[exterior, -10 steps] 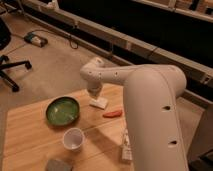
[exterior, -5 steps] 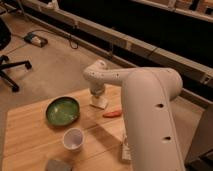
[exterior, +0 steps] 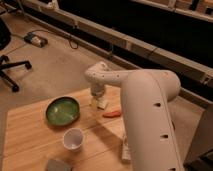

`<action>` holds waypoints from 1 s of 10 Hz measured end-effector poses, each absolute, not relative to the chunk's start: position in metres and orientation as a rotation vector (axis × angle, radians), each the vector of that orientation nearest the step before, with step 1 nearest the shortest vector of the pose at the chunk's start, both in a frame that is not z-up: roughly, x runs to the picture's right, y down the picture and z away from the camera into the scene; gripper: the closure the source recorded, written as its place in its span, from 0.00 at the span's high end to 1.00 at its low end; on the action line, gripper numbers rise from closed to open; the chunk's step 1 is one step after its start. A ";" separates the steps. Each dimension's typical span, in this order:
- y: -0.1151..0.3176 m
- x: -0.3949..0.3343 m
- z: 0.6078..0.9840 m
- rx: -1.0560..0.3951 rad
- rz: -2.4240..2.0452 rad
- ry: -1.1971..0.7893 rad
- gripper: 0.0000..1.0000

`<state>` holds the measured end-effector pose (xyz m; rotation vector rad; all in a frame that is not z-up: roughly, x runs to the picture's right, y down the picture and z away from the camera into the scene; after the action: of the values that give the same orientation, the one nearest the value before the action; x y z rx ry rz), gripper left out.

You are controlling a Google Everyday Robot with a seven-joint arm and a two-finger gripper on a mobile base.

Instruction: Place the white sponge in the ceramic cup

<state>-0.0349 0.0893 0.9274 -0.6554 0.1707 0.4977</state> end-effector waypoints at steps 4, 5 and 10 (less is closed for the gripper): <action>0.100 -0.043 0.938 -0.684 0.470 0.173 0.68; 0.099 -0.044 0.939 -0.683 0.468 0.175 0.58; 0.099 -0.045 0.940 -0.680 0.465 0.185 0.09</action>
<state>-0.0445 0.0990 0.9396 -0.6797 0.1854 0.4653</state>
